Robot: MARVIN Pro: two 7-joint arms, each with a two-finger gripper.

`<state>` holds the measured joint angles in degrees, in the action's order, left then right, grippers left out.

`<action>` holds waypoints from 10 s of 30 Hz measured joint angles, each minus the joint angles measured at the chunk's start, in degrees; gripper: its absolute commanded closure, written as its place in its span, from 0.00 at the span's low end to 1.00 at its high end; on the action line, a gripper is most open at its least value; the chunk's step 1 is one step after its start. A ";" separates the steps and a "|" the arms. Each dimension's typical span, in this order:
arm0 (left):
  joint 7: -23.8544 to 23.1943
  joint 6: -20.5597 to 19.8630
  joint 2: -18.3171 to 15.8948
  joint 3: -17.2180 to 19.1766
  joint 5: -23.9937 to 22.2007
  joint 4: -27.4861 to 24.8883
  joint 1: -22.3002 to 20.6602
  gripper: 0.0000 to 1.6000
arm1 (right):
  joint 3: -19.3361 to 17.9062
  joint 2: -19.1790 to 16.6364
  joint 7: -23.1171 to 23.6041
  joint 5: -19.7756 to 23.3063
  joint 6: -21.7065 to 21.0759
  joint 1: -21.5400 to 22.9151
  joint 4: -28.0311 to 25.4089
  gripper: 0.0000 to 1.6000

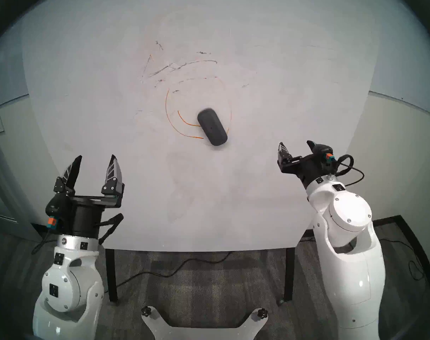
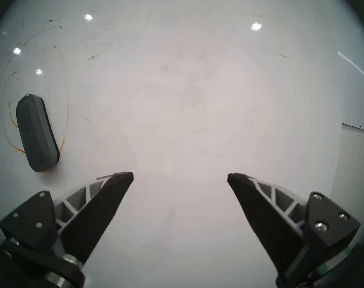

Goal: Erase all marks on the whiteboard with the eraser

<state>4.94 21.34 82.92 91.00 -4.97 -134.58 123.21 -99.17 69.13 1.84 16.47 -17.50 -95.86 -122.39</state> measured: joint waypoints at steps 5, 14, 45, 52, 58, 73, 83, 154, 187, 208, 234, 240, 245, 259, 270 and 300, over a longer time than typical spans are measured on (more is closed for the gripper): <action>0.00 0.00 0.00 0.00 -0.02 -0.01 0.00 0.00 | -0.46 -0.04 0.65 0.44 0.52 -0.96 -0.14 0.00; 0.00 0.00 0.00 0.00 -0.02 -0.01 0.00 0.00 | -0.73 -0.07 1.12 0.72 0.93 -1.51 -0.18 0.00; -3.57 -7.46 -0.71 -3.96 -3.66 6.74 -11.36 0.00 | -0.85 -0.11 1.29 0.89 1.14 -1.46 -0.23 0.00; -5.39 -10.35 -0.22 -6.14 -4.76 8.04 -15.63 0.00 | -0.85 -0.13 1.31 0.93 1.14 -1.46 -0.23 0.00; -6.37 -12.72 1.34 -8.09 -5.13 10.07 -19.22 0.00 | -0.86 -0.14 1.32 0.96 1.14 -1.46 -0.22 0.00; -6.67 -18.65 5.64 -13.80 -6.73 16.23 -28.31 0.00 | -0.87 -0.20 1.35 1.04 1.14 -1.45 -0.21 0.00; -3.70 -21.61 7.33 -16.71 -11.40 20.17 -34.33 0.00 | -0.87 -0.28 1.36 1.08 1.14 -1.45 -0.21 0.00; 49.69 -25.11 16.29 -38.71 -15.38 36.86 -57.73 0.00 | -0.88 -0.45 1.13 1.21 1.21 -1.46 -0.24 0.00; 42.93 -25.75 12.77 -38.68 -21.44 37.79 -58.48 0.00 | -0.86 -0.44 0.84 1.16 1.27 -1.47 -0.26 0.00; 41.40 -24.78 13.43 -37.54 -20.72 43.20 -61.14 0.00 | -0.83 -0.45 0.78 1.16 1.29 -1.47 -0.26 0.00; 45.70 -25.15 13.95 -39.87 -19.16 42.25 -60.87 0.00 | -0.82 -0.45 0.74 1.16 1.30 -1.47 -0.26 0.00; 45.81 -24.96 13.97 -39.93 -19.24 42.51 -61.02 0.00 | -0.82 -0.45 0.74 1.16 1.31 -1.47 -0.26 0.00; 45.23 -24.77 13.97 -39.85 -19.49 42.82 -61.17 0.00 | -0.82 -0.45 0.73 1.16 1.31 -1.47 -0.26 0.00; 43.67 -24.34 14.19 -39.54 -20.52 43.77 -61.82 0.27 | -0.81 -0.46 0.72 1.17 1.31 -1.47 -0.27 0.00; 43.58 -24.24 14.40 -39.47 -20.34 44.28 -62.05 1.00 | -0.81 -0.46 0.71 1.17 1.32 -1.47 -0.27 0.00; 44.59 -27.84 11.78 -39.38 -19.09 41.61 -61.25 1.00 | -0.81 -0.46 0.69 1.17 1.33 -1.47 -0.27 0.00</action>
<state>49.53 -6.50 94.70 51.61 -24.05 -92.96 61.95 -99.98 68.67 2.52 17.64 -16.18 -97.33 -122.66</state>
